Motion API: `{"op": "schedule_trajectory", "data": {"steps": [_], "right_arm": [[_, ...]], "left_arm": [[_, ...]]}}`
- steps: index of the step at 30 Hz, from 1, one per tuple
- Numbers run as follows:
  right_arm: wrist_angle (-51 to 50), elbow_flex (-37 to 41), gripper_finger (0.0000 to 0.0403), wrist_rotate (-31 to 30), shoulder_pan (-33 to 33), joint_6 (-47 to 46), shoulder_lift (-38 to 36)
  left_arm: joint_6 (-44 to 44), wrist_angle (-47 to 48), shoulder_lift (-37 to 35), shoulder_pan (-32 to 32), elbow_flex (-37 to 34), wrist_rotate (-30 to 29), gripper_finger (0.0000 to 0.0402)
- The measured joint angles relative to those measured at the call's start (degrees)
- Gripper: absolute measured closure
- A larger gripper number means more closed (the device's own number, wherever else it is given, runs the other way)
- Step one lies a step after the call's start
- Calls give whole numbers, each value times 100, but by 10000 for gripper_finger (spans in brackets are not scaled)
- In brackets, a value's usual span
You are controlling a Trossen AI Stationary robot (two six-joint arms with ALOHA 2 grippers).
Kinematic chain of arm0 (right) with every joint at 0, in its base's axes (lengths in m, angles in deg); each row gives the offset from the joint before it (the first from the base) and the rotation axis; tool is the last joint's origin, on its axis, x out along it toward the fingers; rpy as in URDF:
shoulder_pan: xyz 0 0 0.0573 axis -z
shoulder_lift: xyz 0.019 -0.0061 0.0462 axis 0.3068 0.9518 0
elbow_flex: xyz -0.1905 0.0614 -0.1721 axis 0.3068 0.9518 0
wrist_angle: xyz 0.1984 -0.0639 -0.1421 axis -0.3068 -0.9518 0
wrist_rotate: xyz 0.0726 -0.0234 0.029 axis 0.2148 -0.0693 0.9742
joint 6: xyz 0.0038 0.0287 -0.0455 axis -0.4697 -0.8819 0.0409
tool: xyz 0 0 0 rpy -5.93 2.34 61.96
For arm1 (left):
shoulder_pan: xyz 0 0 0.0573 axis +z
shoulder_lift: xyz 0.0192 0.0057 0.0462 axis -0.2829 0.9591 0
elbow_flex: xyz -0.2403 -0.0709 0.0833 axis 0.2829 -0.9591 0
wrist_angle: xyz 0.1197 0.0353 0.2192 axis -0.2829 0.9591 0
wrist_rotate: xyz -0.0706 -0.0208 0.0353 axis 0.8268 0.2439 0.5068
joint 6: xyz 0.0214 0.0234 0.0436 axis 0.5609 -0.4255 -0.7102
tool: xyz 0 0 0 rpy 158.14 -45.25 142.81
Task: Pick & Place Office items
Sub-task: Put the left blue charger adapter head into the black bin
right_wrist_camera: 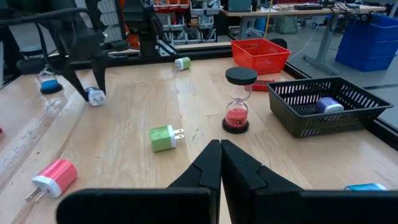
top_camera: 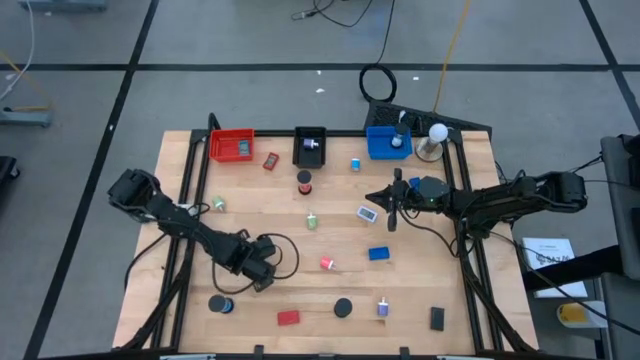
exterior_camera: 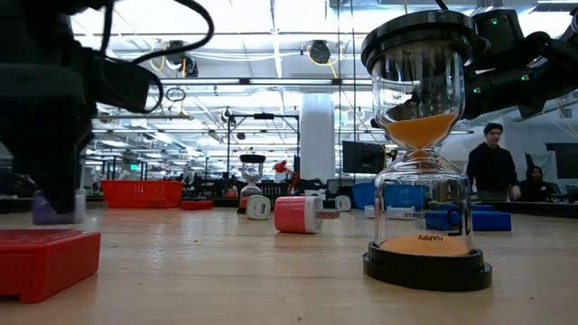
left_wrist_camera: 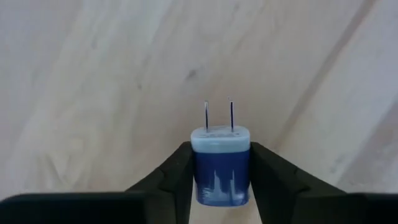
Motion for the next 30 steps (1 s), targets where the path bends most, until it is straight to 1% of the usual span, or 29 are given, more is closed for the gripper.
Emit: {"op": "schedule_trajectory", "data": {"steps": [4, 7, 10, 16, 21, 24, 27, 30], "right_arm": [[-1, 0, 399, 0, 0, 0, 0], [1, 0, 399, 0, 0, 0, 0], [-2, 0, 399, 0, 0, 18, -2], [-2, 0, 399, -2, -2, 281, 0], [-2, 0, 398, -1, -1, 302, 0], [-2, 0, 398, -2, 0, 302, -2], [-2, 0, 399, -2, 0, 301, 0], [0, 0, 399, -1, -1, 301, -1]], "left_arm": [[-619, -21, -2, 259, 0, -12, 274], [-1273, -24, -2, 428, -2, -70, 272], [-1787, -24, 0, 595, 0, -267, 249], [-1917, -111, 0, 1001, 0, -326, 197], [-2022, -38, 0, 1223, 0, -47, 150], [-2094, 22, 0, 1235, 0, -46, 126], [-2165, -9, 0, 1169, 0, -92, 115], [-2307, -92, 0, 1065, 0, -220, 125]]}}
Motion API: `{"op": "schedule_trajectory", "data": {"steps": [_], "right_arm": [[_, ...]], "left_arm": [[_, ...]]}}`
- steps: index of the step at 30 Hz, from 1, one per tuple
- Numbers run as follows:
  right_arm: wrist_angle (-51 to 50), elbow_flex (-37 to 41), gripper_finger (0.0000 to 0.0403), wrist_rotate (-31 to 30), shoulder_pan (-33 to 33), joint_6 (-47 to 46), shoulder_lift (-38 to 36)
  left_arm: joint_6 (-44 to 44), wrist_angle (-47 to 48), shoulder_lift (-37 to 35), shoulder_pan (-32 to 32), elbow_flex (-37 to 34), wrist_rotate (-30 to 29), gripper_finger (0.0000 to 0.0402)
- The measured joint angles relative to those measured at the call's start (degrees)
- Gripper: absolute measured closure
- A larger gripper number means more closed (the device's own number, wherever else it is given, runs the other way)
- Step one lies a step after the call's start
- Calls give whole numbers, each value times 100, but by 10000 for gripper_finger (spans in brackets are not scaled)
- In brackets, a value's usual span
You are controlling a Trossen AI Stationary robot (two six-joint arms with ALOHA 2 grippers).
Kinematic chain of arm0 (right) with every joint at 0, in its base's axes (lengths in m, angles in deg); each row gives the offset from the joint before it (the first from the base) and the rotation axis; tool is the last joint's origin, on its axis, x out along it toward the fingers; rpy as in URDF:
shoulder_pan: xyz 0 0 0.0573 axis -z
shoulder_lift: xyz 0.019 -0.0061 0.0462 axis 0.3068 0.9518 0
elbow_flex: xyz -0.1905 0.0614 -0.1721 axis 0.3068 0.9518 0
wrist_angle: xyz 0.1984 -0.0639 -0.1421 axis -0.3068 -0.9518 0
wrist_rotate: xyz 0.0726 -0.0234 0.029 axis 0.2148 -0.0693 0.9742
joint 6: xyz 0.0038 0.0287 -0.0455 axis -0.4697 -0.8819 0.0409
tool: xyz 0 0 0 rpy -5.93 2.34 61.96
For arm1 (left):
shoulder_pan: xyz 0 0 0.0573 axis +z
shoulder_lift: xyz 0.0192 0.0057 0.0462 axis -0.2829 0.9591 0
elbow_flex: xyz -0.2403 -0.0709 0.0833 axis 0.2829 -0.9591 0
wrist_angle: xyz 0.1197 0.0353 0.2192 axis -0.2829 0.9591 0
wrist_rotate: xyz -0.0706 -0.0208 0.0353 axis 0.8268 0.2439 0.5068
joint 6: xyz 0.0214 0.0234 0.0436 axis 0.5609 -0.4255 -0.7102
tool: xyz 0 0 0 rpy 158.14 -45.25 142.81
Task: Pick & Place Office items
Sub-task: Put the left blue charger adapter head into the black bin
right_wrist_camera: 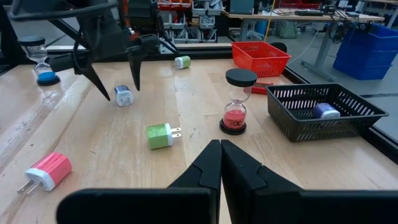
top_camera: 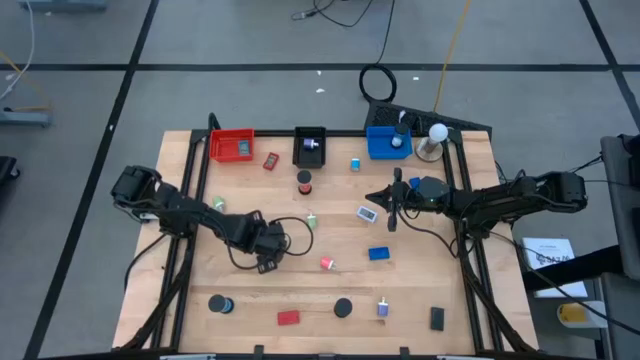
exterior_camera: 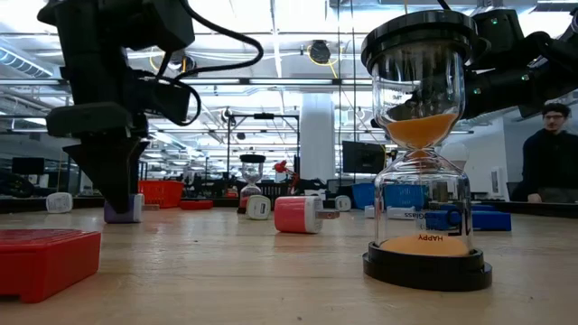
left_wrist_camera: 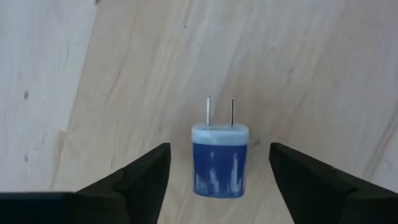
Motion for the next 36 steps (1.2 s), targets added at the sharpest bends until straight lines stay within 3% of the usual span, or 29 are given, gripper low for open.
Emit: {"op": "schedule_trajectory", "data": {"steps": [12, 15, 23, 27, 30, 36], "right_arm": [[-1, 0, 399, 1, 1, -1, 1], [-1, 0, 399, 0, 0, -1, 1], [1, 0, 399, 1, 1, -1, 1], [1, 0, 399, 0, 1, -1, 1], [0, 0, 399, 1, 1, -1, 1], [0, 0, 399, 0, 1, -1, 0]], "left_arm": [[-108, -5, 0, -48, -2, -117, 235], [-124, -83, 0, -48, -2, -118, 227], [-204, -505, 63, -48, -219, -82, 142], [-189, -627, 31, -49, -373, -89, 137], [-229, -588, 24, -52, -376, -27, 166], [-397, -343, 12, -26, -299, 78, 262]]}}
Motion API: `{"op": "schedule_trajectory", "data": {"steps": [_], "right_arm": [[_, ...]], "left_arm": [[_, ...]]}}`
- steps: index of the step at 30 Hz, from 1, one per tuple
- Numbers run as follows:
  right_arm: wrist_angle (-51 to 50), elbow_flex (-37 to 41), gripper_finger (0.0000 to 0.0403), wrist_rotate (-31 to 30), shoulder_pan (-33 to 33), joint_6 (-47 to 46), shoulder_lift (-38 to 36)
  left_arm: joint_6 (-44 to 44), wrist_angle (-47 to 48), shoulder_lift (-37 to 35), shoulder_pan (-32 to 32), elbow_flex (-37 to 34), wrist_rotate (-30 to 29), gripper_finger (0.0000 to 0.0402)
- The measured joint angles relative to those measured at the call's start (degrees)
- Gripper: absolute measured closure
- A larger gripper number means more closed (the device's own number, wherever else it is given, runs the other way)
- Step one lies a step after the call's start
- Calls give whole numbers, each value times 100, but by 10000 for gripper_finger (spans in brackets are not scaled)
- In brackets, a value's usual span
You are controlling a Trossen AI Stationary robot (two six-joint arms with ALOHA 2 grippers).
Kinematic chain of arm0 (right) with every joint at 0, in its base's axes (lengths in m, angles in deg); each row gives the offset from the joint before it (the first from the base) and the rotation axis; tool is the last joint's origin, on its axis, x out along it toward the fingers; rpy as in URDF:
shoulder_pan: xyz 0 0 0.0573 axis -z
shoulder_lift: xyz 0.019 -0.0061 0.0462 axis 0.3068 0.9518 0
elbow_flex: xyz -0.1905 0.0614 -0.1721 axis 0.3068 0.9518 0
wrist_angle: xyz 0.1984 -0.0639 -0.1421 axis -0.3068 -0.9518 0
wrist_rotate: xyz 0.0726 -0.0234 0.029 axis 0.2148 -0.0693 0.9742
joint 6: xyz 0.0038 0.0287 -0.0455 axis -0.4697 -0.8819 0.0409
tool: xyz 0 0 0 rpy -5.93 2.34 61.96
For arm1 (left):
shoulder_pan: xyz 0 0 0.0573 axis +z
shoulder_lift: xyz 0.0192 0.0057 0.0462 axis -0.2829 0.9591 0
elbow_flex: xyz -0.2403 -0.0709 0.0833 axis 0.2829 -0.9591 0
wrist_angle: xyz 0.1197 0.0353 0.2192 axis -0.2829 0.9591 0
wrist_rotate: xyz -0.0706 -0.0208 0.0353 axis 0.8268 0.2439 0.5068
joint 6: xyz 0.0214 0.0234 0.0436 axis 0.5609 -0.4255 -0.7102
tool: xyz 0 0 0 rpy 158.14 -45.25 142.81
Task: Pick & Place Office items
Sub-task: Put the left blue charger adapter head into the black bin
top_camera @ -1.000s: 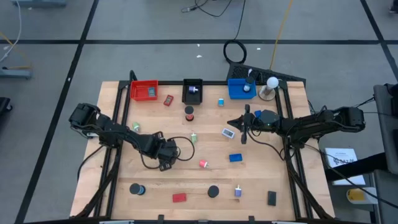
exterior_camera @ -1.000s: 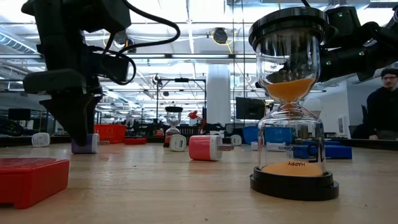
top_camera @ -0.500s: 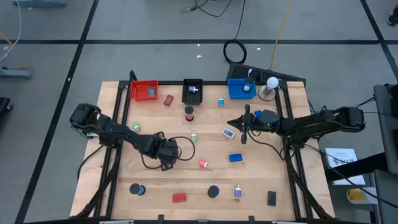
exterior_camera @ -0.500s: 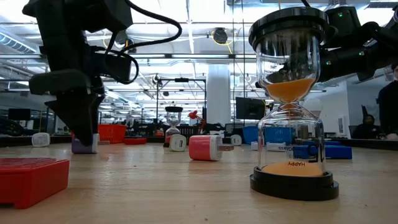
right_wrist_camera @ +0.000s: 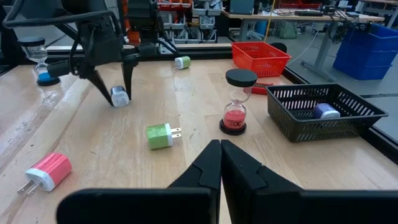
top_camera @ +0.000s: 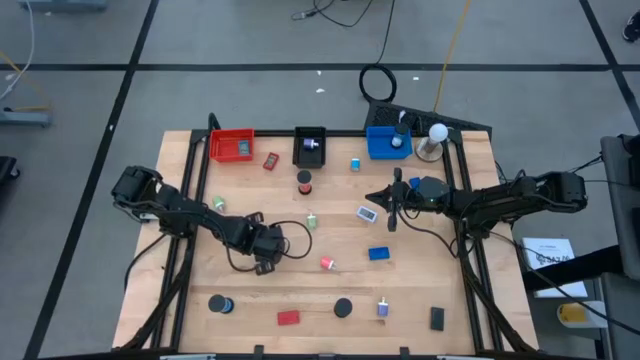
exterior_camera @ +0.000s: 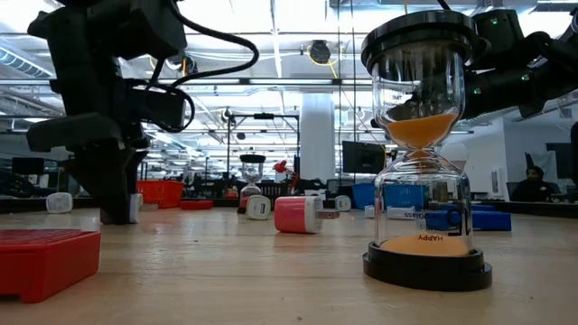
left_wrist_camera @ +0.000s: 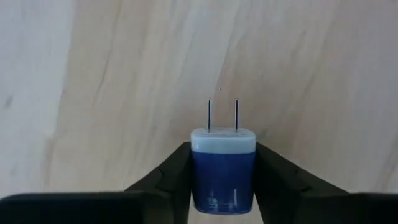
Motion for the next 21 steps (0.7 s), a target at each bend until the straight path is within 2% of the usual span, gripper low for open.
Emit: {"op": "schedule_trajectory", "data": {"steps": [4, 8, 11, 15, 19, 21], "right_arm": [[0, 0, 399, 1, 0, 0, 1], [1, 0, 399, 1, 0, 0, 1], [1, -2, 399, -1, 0, 2, 1], [1, -2, 399, 0, -1, 0, 1], [1, -2, 399, -1, -2, 67, 1], [3, -2, 399, -1, -1, 164, 1]], "left_arm": [[-193, 515, -263, 11, 260, -185, 269], [-547, 668, -823, 272, 521, -910, 269], [-1036, 374, -1254, 730, 695, -1369, 269], [-1843, -217, -1531, 1817, 898, -1268, 269], [-2792, -722, -1390, 2999, 1218, -849, 269], [-3186, -1127, -1194, 3554, 1335, -445, 269]]}}
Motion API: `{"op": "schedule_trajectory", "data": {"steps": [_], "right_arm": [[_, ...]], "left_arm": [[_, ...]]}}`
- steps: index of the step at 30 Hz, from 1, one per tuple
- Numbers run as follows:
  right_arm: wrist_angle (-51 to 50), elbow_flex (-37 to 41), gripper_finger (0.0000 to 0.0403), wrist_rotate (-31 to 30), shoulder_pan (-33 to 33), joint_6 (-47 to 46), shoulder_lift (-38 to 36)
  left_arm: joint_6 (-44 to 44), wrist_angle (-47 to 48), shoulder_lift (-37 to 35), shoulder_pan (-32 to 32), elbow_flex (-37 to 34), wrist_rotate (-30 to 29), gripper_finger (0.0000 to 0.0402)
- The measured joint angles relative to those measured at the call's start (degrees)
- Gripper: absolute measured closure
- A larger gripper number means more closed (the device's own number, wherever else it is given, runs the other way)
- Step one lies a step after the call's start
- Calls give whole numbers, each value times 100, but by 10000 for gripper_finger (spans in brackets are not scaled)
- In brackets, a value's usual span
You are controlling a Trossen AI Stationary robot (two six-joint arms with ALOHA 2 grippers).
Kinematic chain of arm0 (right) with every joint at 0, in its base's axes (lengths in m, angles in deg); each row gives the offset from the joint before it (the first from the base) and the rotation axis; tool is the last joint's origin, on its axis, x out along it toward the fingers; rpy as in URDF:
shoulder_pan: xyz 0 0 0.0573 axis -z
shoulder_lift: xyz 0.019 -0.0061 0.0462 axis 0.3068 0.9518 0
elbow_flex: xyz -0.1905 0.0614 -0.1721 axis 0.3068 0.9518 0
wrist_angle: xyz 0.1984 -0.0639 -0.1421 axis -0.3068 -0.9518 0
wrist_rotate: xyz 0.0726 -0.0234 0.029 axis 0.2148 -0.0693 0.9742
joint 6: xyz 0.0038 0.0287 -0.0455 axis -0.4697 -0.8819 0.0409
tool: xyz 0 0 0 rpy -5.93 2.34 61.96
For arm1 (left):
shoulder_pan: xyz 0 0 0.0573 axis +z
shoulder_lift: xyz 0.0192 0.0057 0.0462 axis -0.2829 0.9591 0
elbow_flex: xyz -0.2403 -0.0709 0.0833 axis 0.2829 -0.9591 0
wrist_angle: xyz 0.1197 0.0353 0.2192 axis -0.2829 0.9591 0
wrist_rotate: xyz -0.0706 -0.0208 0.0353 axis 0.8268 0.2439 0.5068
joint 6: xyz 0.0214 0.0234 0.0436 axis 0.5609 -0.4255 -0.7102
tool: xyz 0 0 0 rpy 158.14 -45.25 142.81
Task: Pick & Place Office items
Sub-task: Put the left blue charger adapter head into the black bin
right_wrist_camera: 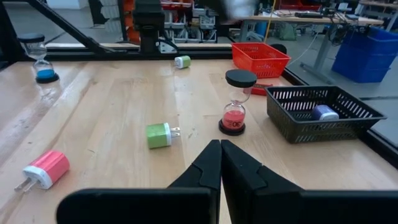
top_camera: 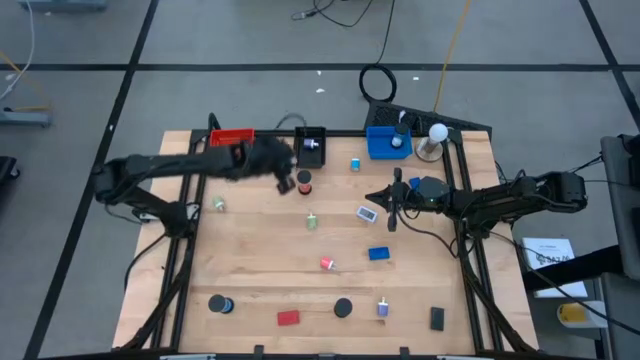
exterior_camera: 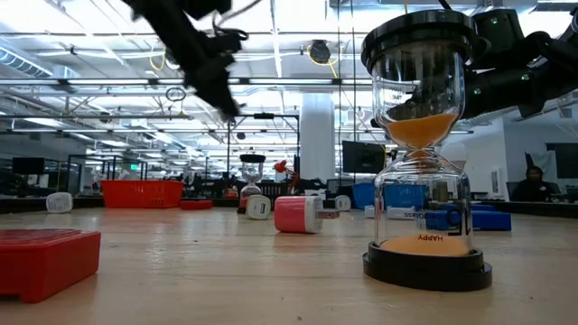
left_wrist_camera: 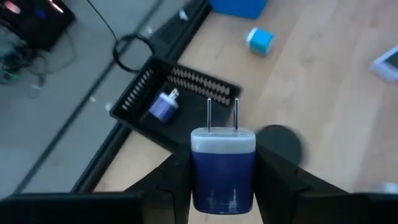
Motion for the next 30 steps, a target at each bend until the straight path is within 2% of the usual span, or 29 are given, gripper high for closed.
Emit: {"op": "schedule_trajectory", "data": {"steps": [4, 9, 14, 17, 22, 30], "right_arm": [[6, 0, 399, 2, 1, 94, 0], [48, 0, 399, 2, -1, 90, 0], [45, 0, 399, 1, 0, 85, -2], [46, 0, 399, 2, 1, 88, -2], [42, 0, 398, 2, 1, 89, -1], [42, 0, 399, 2, 1, 84, 0]], "left_arm": [[-608, -518, 570, 878, 258, 918, 269], [-1117, -540, 1464, 1423, 796, 1186, 269], [-1599, -627, 2285, 1578, 1385, 1471, 269], [-1930, -862, 2663, 1631, 1464, 1633, 269], [-2197, -1005, 2969, 1766, 1455, 1912, 269], [-2350, -997, 3247, 1807, 1444, 2049, 269]]}}
